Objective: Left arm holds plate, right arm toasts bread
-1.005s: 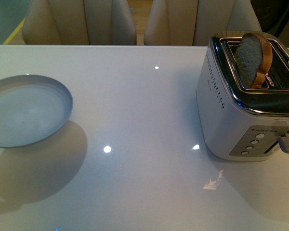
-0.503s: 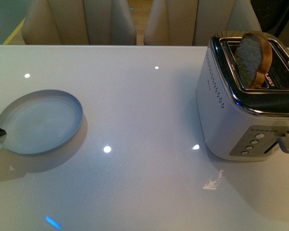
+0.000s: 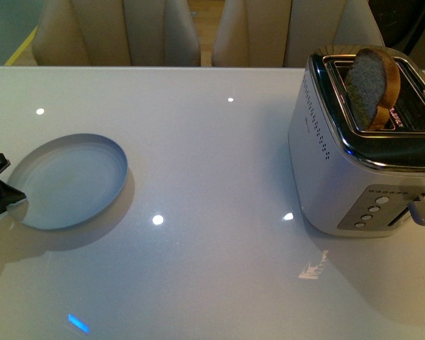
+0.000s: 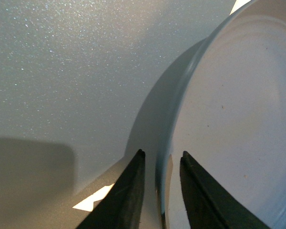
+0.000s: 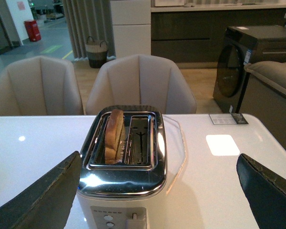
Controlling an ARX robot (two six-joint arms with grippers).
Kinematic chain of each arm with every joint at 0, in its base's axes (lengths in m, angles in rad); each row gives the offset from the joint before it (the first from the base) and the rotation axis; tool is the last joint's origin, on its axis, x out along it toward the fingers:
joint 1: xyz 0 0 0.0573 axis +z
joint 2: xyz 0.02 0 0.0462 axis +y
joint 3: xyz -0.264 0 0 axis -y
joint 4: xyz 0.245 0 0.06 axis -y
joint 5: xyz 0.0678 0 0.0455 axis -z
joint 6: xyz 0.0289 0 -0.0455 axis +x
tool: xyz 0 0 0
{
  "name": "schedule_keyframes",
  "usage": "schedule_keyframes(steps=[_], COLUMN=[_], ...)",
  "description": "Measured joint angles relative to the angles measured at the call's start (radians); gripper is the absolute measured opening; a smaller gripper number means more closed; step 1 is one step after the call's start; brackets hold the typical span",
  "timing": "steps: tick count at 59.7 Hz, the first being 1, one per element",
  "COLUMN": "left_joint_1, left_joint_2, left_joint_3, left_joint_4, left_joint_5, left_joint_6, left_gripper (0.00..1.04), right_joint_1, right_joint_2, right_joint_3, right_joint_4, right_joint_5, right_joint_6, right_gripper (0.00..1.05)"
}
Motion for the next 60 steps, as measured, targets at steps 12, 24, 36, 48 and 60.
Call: schedule_keyframes(steps=[12, 24, 36, 48, 60], left_joint_1=[0.027, 0.034, -0.017, -0.125, -0.294], left_joint_2=[-0.073, -0.312, -0.561, -0.797, -0.944], left_joint_3=[-0.013, -0.028, -0.047, -0.069, -0.069], left_joint_4=[-0.014, -0.051, -0.132, -0.212, -0.315], left_joint_5=[-0.048, -0.056, -0.072, -0.082, -0.079], left_joint_6=[-0.034, -0.076, -0.082, -0.132, -0.185], left_gripper=[0.72, 0.97, 0.97, 0.97, 0.97], right_joint_1=[0.000, 0.000, 0.000, 0.000, 0.000], right_joint_2=[0.000, 0.000, 0.000, 0.000, 0.000], right_joint_3=[0.000, 0.000, 0.000, 0.000, 0.000], right_joint_4=[0.000, 0.000, 0.000, 0.000, 0.000], right_joint_5=[0.000, 0.000, 0.000, 0.000, 0.000], right_joint_6=[0.000, 0.000, 0.000, 0.000, 0.000], right_gripper=[0.96, 0.96, 0.96, 0.96, 0.96])
